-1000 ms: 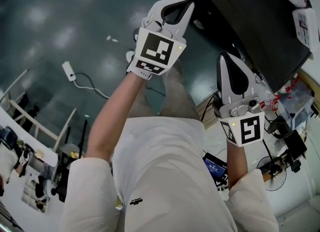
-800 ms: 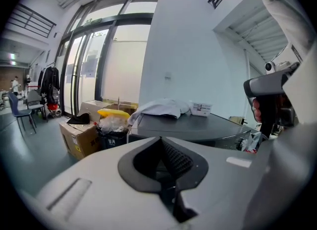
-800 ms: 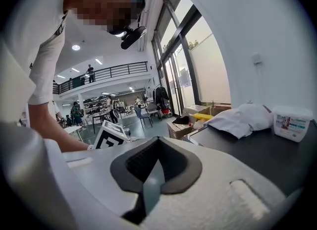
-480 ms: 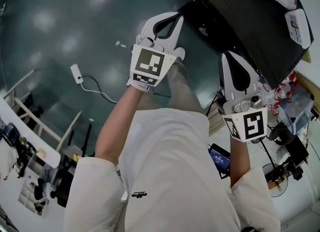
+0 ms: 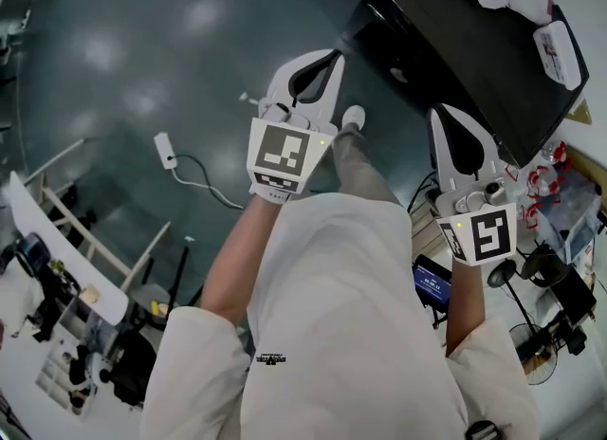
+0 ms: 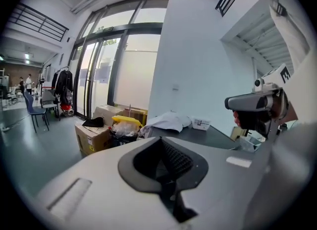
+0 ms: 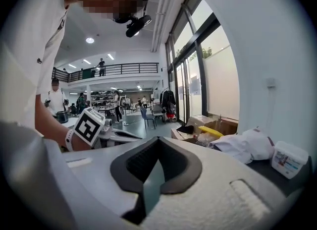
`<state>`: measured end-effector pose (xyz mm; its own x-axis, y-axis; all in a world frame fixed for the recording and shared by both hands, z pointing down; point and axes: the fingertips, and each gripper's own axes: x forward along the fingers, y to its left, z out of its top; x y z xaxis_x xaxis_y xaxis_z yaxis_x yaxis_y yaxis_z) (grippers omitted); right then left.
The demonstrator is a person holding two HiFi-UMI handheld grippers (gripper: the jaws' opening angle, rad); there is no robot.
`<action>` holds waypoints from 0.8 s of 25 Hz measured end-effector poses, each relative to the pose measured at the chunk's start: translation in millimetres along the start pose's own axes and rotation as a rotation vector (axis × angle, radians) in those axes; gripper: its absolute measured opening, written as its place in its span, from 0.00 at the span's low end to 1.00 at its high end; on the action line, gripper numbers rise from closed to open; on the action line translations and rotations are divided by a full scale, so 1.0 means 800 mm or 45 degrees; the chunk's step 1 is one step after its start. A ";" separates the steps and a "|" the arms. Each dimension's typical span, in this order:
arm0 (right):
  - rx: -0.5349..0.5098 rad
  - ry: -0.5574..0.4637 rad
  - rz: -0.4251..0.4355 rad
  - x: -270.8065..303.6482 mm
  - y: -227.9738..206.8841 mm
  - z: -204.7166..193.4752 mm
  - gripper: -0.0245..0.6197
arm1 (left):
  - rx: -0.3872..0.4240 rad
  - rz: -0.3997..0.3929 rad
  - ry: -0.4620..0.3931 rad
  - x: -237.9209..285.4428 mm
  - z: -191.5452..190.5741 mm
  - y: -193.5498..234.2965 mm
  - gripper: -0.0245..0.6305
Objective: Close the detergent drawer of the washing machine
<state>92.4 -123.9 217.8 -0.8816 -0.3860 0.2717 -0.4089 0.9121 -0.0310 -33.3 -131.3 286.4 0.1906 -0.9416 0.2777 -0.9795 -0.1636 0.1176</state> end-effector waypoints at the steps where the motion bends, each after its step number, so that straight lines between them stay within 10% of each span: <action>1: -0.021 0.005 0.011 -0.002 0.006 0.003 0.04 | -0.015 0.005 -0.007 -0.009 0.004 -0.001 0.07; 20: -0.035 -0.053 -0.068 -0.032 0.013 0.048 0.04 | -0.007 0.074 -0.208 -0.141 0.099 -0.013 0.07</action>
<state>101.9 -109.9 174.0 -0.8679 -0.4390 0.2323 -0.4494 0.8933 0.0090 -49.7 -46.9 178.8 0.1204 -0.9848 0.1252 -0.9881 -0.1067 0.1110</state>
